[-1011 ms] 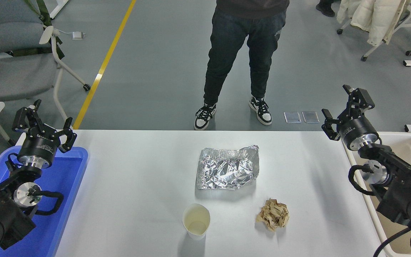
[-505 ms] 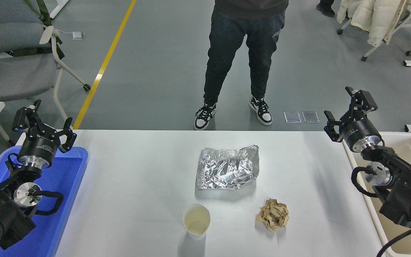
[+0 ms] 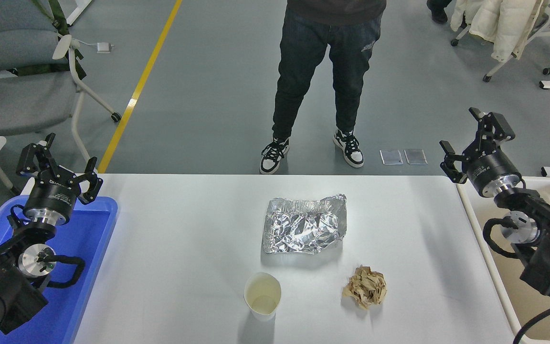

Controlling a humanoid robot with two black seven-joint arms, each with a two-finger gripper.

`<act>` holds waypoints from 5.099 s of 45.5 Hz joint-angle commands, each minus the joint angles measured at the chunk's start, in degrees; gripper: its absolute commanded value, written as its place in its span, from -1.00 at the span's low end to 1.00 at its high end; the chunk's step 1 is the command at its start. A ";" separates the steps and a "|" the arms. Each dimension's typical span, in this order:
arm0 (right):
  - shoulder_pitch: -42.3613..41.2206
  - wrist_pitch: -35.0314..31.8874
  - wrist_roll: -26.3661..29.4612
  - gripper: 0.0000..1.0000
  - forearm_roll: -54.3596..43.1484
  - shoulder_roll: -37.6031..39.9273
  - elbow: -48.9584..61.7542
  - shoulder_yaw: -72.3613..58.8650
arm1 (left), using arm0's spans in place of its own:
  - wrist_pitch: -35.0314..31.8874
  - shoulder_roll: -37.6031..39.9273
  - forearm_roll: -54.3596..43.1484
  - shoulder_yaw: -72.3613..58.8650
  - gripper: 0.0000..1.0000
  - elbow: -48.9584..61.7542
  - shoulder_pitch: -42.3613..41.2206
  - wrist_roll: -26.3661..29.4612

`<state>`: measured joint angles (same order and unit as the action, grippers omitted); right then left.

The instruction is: Clean the table surface

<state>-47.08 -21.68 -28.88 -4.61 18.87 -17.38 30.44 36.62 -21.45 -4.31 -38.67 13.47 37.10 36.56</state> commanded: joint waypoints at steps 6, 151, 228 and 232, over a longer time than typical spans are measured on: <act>0.14 0.40 1.89 0.99 -0.22 0.99 0.50 -0.65 | 0.12 0.00 0.00 0.00 1.00 0.06 0.08 0.00; -11.81 -6.54 59.37 0.99 -57.80 -7.88 -59.44 -26.23 | 0.30 0.00 0.09 0.00 1.00 0.06 0.08 0.00; -10.93 -6.36 55.43 -1.00 -59.99 -14.30 -49.95 -26.31 | 0.47 0.00 0.09 0.00 1.00 0.06 0.16 0.00; -12.25 -6.80 55.51 -1.00 -59.55 -13.69 -50.47 -26.05 | 0.47 0.00 0.09 0.00 1.00 0.06 0.08 0.00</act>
<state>-57.28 -27.99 26.85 -64.51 4.03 -67.17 3.98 37.08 -21.45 -4.22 -38.66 13.51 37.18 36.56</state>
